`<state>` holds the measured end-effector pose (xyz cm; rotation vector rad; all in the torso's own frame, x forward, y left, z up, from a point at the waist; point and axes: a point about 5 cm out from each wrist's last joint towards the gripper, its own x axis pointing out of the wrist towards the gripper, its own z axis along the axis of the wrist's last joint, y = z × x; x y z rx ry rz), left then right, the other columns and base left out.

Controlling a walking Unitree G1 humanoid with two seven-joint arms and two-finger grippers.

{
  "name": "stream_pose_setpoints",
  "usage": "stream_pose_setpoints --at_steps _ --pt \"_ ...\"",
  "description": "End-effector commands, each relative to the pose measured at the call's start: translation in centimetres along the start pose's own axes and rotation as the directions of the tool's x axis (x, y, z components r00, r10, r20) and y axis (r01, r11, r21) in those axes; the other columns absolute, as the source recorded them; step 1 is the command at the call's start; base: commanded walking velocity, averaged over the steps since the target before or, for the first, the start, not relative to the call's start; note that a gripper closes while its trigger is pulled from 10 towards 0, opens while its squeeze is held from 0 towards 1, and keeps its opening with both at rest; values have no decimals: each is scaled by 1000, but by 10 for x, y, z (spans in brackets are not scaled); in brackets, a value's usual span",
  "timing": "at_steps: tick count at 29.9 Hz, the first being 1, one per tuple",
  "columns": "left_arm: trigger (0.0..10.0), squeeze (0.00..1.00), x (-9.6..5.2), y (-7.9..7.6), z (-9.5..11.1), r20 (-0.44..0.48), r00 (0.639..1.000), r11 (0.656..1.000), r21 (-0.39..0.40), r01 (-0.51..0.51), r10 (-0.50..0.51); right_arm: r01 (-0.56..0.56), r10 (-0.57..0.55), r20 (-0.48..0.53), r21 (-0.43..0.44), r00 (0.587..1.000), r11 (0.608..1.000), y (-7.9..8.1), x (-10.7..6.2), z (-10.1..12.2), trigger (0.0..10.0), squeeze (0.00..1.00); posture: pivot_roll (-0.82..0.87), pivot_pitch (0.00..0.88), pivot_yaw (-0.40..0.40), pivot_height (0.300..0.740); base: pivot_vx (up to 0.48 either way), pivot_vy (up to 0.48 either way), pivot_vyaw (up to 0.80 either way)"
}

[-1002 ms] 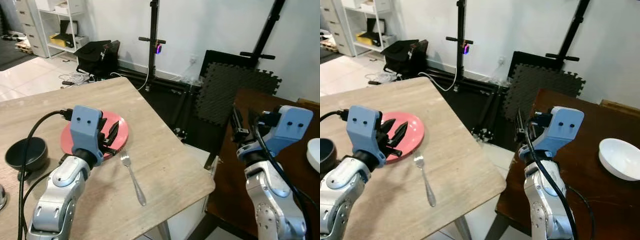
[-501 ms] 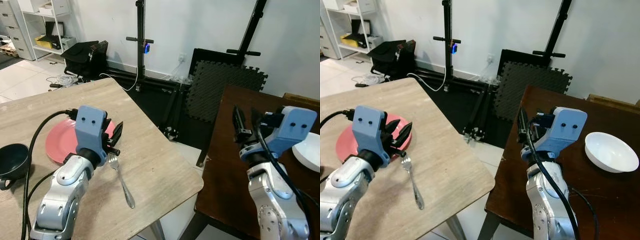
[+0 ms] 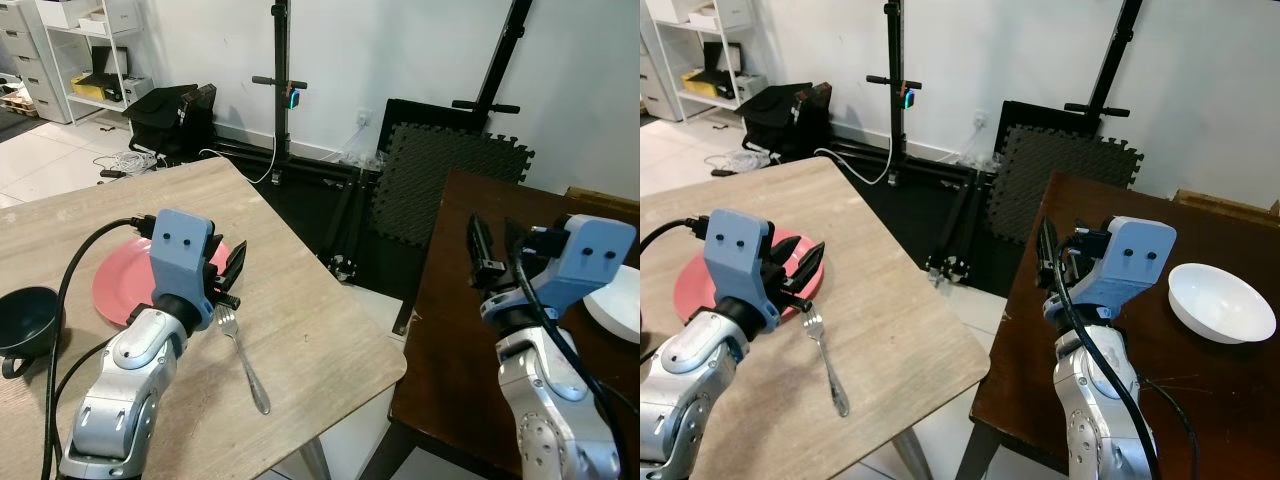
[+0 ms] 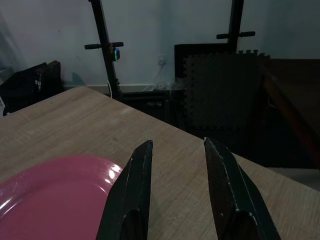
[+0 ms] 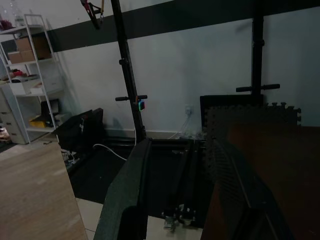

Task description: Setting the table

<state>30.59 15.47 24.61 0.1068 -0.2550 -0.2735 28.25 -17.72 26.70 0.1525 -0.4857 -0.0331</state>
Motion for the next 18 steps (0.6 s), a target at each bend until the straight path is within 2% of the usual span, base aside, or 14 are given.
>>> stream_pose_setpoints --at_steps 1,18 --pt "10000 0 -1 0 -6 -25 1000 1000 6 5 -5 7 -7 1 -7 1000 1000 -1 -3 1 10000 0 -1 100 41 740 0 0 0" --pt "10000 0 -2 -1 -7 -29 999 1000 10 14 -14 7 -8 -9 -7 1000 1000 0 -4 -1 10000 0 4 104 44 740 0 0 0"
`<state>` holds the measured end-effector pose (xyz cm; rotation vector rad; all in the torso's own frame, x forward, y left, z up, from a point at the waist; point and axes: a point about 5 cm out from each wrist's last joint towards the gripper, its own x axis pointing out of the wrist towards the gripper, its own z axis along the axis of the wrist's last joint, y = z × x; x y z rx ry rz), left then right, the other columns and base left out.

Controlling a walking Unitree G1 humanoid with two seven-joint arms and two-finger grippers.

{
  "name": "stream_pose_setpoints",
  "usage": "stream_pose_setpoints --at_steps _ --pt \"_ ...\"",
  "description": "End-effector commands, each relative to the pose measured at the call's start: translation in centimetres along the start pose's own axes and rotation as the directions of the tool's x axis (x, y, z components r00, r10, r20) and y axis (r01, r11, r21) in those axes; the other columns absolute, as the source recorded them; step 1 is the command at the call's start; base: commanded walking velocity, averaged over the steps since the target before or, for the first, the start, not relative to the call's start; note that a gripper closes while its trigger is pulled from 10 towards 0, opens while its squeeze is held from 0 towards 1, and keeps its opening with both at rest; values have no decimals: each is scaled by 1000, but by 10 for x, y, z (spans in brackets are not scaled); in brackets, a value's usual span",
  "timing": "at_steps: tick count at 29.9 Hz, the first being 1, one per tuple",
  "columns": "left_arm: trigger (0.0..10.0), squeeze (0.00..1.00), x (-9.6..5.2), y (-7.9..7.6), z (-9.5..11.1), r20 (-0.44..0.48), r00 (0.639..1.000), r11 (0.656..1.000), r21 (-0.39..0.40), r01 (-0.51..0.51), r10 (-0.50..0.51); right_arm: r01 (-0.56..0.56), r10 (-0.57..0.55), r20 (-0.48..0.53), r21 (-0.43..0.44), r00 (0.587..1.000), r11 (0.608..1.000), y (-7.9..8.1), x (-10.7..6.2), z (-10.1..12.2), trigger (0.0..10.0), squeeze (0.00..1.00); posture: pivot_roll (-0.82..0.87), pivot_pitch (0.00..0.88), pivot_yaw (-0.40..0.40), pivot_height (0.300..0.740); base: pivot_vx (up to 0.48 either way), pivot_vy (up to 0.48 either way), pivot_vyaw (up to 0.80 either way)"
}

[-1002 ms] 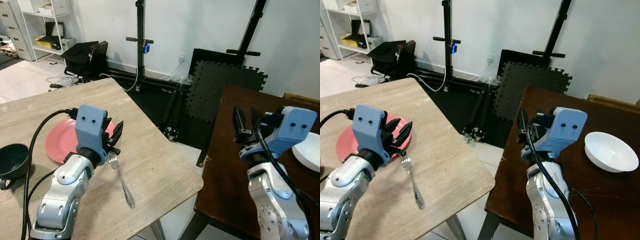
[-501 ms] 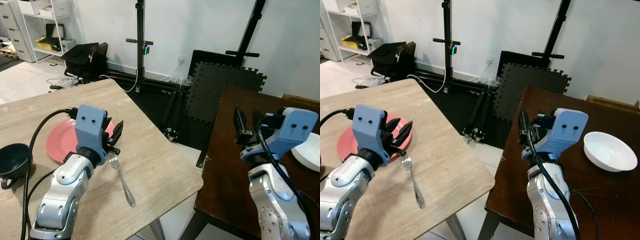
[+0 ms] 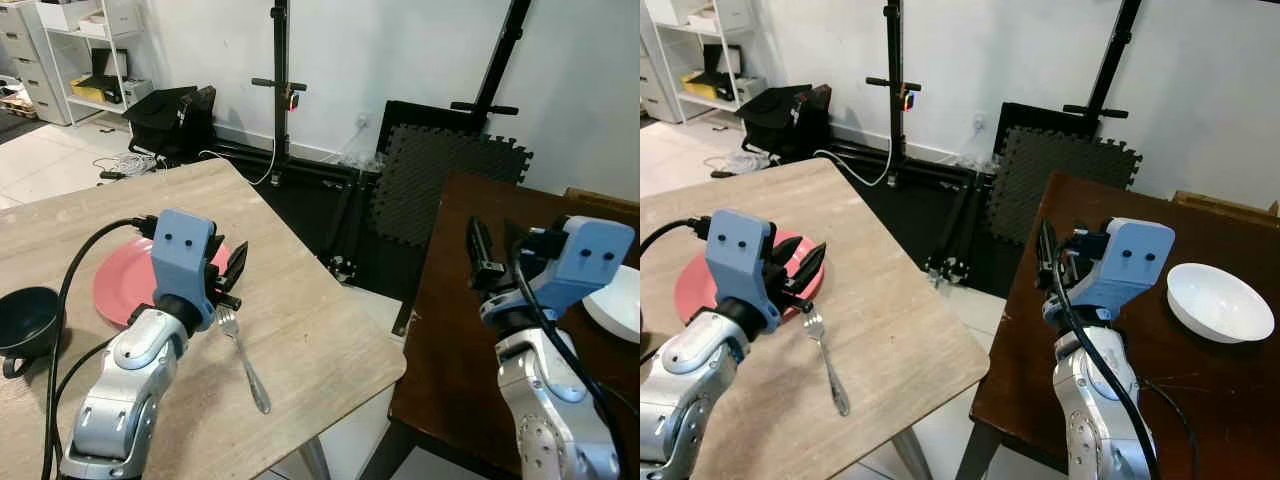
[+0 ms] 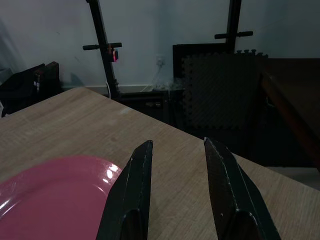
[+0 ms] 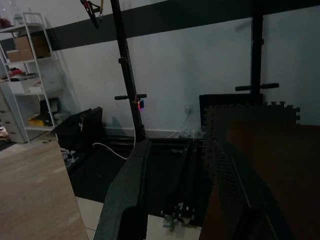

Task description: Setting the table

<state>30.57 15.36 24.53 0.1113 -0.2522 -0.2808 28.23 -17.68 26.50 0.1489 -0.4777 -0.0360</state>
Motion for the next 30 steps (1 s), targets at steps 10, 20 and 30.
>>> stream_pose_setpoints --at_steps 10,20,30 --pt "10000 0 -3 0 -7 -26 1000 1000 7 10 -10 2 -2 -2 -3 1000 1000 0 -4 0 10000 0 4 98 45 740 0 0 0" --pt "10000 0 -2 0 -8 -27 1000 1000 7 13 -13 2 -2 -4 -4 1000 1000 0 -4 0 10000 0 3 100 45 740 0 0 0" --pt "10000 0 -3 -1 -8 -28 1000 1000 6 12 -12 2 -2 -4 -4 1000 1000 0 -4 0 10000 0 5 103 46 740 0 0 0"
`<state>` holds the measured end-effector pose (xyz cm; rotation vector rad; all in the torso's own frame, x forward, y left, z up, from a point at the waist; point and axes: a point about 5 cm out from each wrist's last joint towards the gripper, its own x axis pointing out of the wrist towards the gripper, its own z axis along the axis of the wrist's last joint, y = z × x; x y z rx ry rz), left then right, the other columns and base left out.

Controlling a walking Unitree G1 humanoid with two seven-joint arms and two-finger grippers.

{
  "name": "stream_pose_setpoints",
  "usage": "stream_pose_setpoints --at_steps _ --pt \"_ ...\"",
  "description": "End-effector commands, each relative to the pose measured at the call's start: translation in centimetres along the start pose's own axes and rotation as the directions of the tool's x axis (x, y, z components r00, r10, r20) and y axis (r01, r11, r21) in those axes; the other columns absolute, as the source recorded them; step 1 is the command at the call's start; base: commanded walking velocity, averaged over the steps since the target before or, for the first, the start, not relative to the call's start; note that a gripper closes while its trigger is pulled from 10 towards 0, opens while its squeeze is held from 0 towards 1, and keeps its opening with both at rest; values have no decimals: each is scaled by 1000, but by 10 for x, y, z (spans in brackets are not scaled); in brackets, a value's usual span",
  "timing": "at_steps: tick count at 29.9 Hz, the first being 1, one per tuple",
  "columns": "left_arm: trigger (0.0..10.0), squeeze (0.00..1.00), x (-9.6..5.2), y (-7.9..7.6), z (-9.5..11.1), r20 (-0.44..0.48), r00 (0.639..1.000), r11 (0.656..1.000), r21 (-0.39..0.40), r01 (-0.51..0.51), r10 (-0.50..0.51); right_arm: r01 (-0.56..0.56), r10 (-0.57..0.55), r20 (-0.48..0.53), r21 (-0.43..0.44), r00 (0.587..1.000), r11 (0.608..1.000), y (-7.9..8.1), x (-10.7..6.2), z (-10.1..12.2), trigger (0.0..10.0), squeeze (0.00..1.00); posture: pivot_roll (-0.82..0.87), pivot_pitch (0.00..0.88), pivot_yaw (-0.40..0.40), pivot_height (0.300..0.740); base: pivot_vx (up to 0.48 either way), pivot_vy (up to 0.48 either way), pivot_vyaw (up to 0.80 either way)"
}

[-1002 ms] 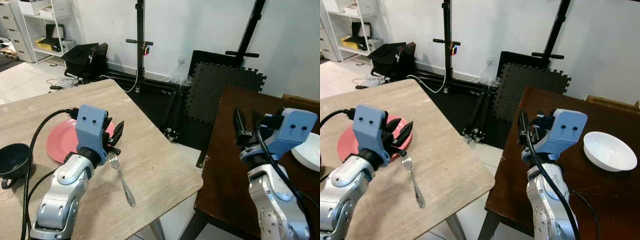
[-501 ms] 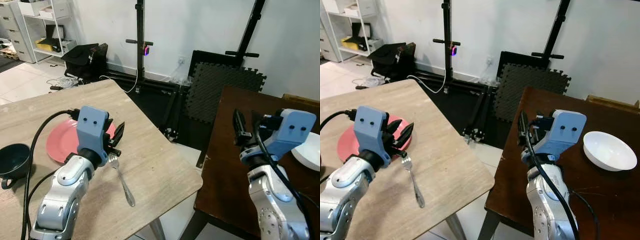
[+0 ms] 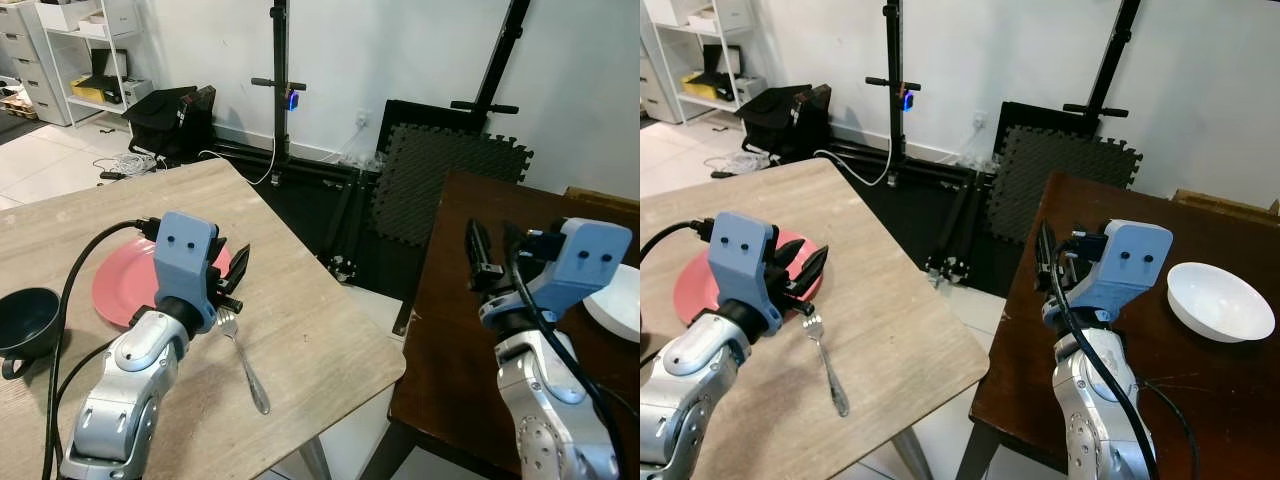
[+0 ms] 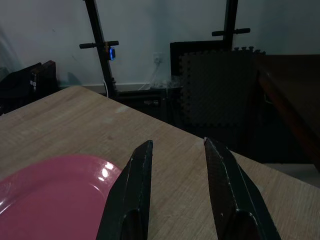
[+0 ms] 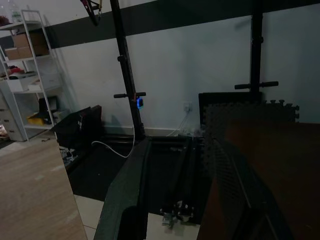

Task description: Setting the table

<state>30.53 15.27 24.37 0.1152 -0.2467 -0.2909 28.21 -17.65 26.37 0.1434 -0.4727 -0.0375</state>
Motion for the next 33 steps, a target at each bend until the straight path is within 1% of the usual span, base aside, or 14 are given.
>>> stream_pose_setpoints --at_steps 1,26,30,31,32,33 --pt "10000 0 -2 1 -6 -22 1000 1000 4 2 -1 2 -2 1 1 1000 1000 0 -3 1 10000 0 5 103 46 740 0 0 0" --pt "10000 0 -2 1 -7 -27 1000 1000 5 1 0 4 -4 -2 3 1000 1000 1 -3 0 10000 0 18 110 47 740 0 0 0" --pt "10000 0 -3 2 -8 -46 999 1000 11 2 -2 4 -4 -1 5 1000 1000 2 -2 1 10000 0 39 112 53 740 0 0 0" --pt "10000 0 -3 2 -13 -88 996 1000 19 6 -5 4 -4 -1 6 1000 1000 2 -2 0 10000 0 52 111 56 740 0 0 0" --pt "10000 0 -3 2 -13 -88 996 1000 19 6 -5 4 -4 -1 6 1000 1000 2 -2 0 10000 0 52 111 56 740 0 0 0" --pt "10000 0 -4 5 -20 -151 988 999 50 8 0 4 -4 -4 9 1000 1000 3 -3 -1 10000 0 73 112 54 740 0 0 0"
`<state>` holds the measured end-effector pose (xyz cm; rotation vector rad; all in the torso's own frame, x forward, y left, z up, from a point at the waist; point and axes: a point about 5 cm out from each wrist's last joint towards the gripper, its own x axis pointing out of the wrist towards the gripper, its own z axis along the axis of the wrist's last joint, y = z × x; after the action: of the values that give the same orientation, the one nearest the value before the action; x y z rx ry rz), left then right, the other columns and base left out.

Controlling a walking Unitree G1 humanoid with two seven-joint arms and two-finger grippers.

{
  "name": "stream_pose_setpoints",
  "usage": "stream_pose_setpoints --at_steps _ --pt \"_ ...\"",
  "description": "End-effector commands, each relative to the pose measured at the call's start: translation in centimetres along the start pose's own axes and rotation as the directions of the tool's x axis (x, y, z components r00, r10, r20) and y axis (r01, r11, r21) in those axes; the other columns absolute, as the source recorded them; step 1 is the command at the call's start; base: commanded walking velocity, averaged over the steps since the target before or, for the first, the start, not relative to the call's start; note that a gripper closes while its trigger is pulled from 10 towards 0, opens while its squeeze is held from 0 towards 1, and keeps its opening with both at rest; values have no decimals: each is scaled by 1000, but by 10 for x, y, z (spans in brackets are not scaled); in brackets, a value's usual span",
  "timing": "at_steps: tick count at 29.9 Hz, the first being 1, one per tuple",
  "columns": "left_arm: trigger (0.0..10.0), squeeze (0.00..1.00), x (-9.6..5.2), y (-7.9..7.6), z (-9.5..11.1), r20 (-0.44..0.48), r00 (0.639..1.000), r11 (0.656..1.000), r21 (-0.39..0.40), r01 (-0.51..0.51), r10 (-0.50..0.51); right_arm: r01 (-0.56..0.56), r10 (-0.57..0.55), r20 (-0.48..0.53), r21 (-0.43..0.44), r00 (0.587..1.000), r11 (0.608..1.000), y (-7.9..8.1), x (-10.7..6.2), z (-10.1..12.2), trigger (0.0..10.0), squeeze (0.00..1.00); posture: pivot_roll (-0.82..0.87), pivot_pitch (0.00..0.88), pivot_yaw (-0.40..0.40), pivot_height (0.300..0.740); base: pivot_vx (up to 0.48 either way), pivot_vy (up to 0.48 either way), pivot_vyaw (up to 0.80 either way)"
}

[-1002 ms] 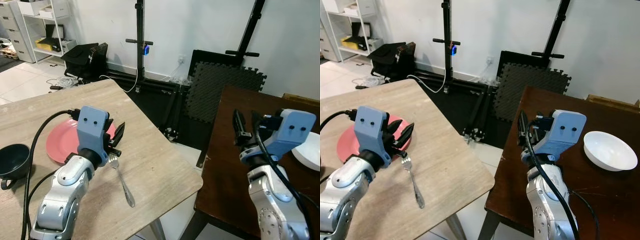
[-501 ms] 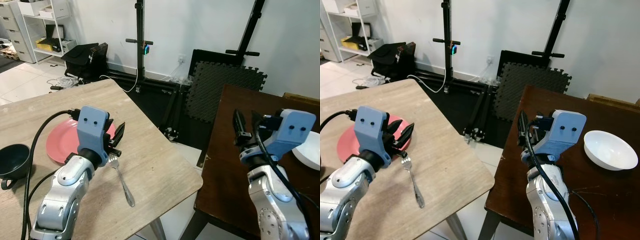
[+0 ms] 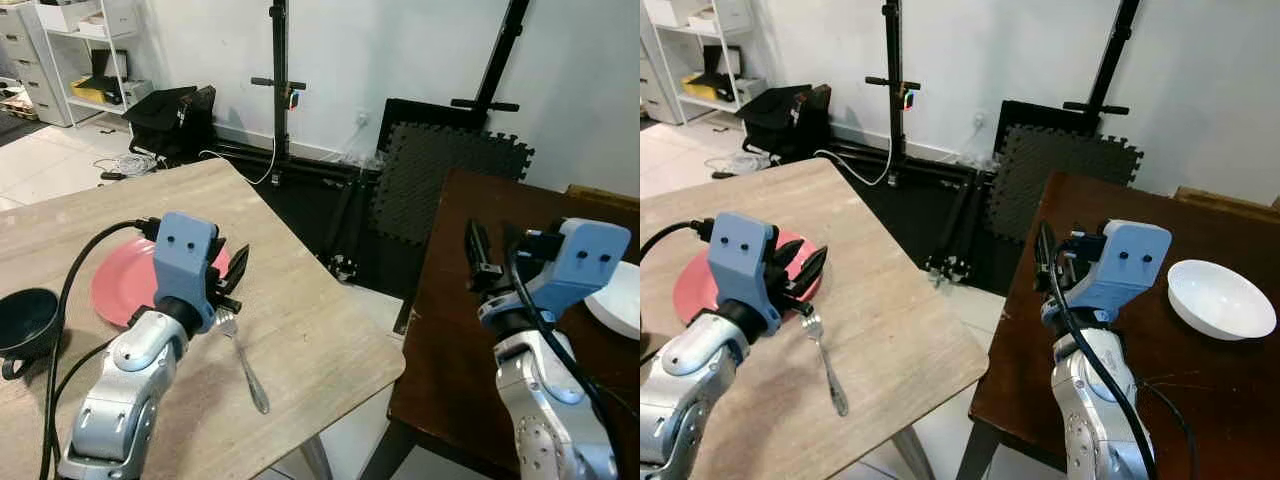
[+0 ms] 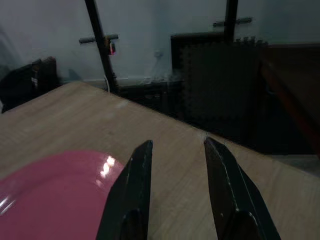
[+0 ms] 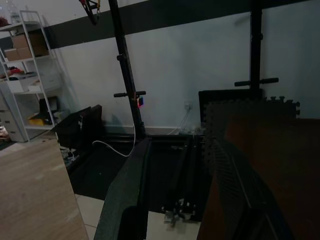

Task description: Setting the table

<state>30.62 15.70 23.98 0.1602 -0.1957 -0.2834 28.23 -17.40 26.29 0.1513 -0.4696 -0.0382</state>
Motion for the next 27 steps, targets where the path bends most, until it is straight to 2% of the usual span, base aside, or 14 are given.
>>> stream_pose_setpoints --at_steps 1,4,5,10,12,14,15,17,18,19,22,23,24,27 --pt "10000 0 -3 8 -19 -141 990 1000 20 -10 13 -2 2 -7 5 1000 1000 2 -3 -3 10000 0 73 112 54 740 0 0 0" --pt "10000 0 -4 26 -19 -199 978 995 81 -50 65 -12 12 -16 12 1000 1000 5 -3 -6 10000 0 96 112 52 740 0 0 0" --pt "10000 0 -4 45 -14 -241 968 989 138 -45 77 -22 23 -16 19 1000 1000 7 -1 -7 10000 0 119 116 41 740 0 0 0" --pt "10000 0 -8 70 -14 -340 940 939 328 106 13 -61 61 -5 15 998 998 14 5 -5 10000 0 131 122 38 740 0 0 0" --pt "10000 0 -15 83 -15 -418 908 876 430 218 -21 -83 83 4 13 997 996 18 9 -3 10000 0 135 125 34 740 0 0 0" --pt "10000 0 -19 91 -13 -479 876 773 537 339 -51 -98 97 10 14 995 995 20 12 -2 10000 0 146 126 31 740 0 0 0" --pt "10000 0 -19 91 -13 -479 876 773 537 339 -51 -98 97 10 14 995 995 20 12 -2 10000 0 146 126 31 740 0 0 0" --pt "10000 0 -24 90 -15 -559 822 630 602 491 -106 -110 110 13 16 994 994 22 15 -2 10000 0 153 127 25 740 0 0 0" --pt "10000 0 -24 90 -15 -559 822 630 602 491 -106 -110 110 13 16 994 994 22 15 -2 10000 0 153 127 25 740 0 0 0" --pt "10000 0 -27 87 -18 -610 781 536 619 574 -131 -120 120 14 19 993 993 24 16 -2 10000 0 154 125 24 740 0 0 0" --pt "10000 0 -27 87 -19 -618 776 520 624 584 -130 -123 123 15 20 992 992 25 16 -2 10000 0 154 125 24 740 0 0 0" --pt "10000 0 -25 81 -26 -639 756 467 630 621 -142 -131 131 15 25 991 991 27 17 -3 10000 0 154 131 22 740 0 0 0" --pt "10000 0 -25 81 -26 -639 756 467 630 621 -142 -131 131 15 25 991 991 27 17 -3 10000 0 154 131 22 740 0 0 0" --pt "10000 0 -23 70 -43 -676 719 370 635 678 -159 -130 130 10 28 992 991 26 18 -4 10000 0 157 125 18 740 0 0 0"
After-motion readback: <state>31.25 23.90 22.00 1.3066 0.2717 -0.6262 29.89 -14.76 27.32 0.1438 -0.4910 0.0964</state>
